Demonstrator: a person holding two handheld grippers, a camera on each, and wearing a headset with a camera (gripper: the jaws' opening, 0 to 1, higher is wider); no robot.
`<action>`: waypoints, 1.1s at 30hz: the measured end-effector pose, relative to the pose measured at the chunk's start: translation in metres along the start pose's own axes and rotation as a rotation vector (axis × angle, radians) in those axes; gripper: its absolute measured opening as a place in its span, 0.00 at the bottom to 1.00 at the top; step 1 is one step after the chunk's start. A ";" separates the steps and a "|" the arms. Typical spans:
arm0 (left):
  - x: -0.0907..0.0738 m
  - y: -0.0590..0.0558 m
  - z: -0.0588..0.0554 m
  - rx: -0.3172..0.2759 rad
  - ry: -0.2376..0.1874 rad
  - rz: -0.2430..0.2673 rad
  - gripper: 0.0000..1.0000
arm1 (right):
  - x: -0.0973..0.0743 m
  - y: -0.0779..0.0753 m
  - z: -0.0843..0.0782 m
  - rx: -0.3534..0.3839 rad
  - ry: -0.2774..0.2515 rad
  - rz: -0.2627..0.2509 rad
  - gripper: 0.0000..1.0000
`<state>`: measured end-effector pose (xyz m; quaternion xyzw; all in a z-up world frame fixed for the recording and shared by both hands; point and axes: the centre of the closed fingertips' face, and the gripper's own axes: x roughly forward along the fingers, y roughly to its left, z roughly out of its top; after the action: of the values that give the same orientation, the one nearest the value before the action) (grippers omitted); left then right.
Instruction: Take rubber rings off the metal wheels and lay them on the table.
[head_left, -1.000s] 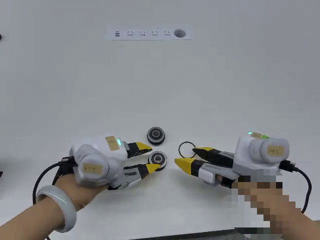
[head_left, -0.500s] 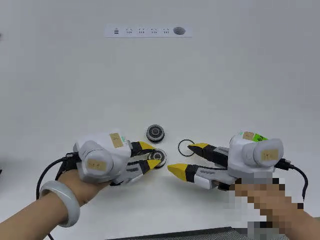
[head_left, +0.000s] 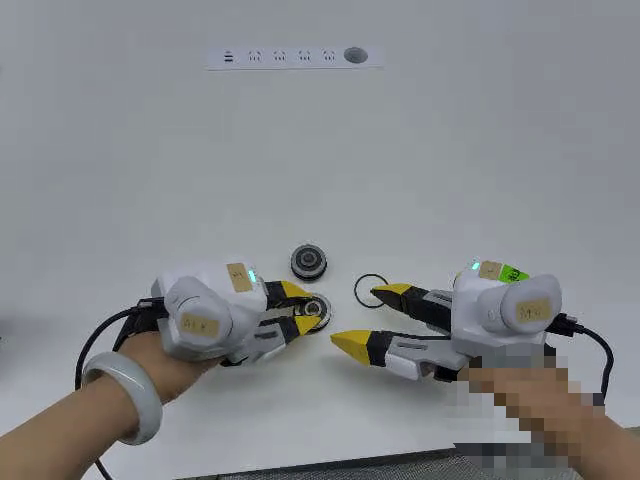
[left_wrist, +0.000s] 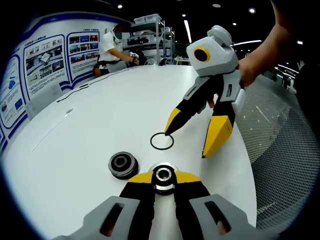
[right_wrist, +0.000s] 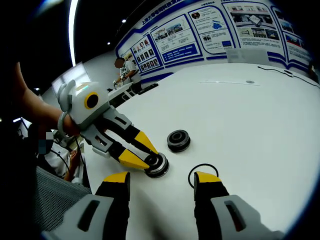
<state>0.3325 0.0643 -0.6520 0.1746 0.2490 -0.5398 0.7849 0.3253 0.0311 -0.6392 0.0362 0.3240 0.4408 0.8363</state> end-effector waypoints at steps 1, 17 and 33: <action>0.000 0.000 0.000 0.002 0.001 0.000 0.14 | 0.000 0.000 0.000 0.003 0.000 0.000 0.53; -0.001 0.001 0.000 0.014 0.006 -0.003 0.13 | 0.006 0.003 0.002 0.055 -0.010 0.015 0.51; 0.000 0.001 -0.001 0.010 0.004 -0.001 0.13 | 0.013 -0.003 0.008 0.350 -0.054 0.035 0.43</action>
<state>0.3336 0.0650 -0.6526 0.1793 0.2480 -0.5412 0.7833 0.3371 0.0412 -0.6402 0.1987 0.3727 0.3911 0.8177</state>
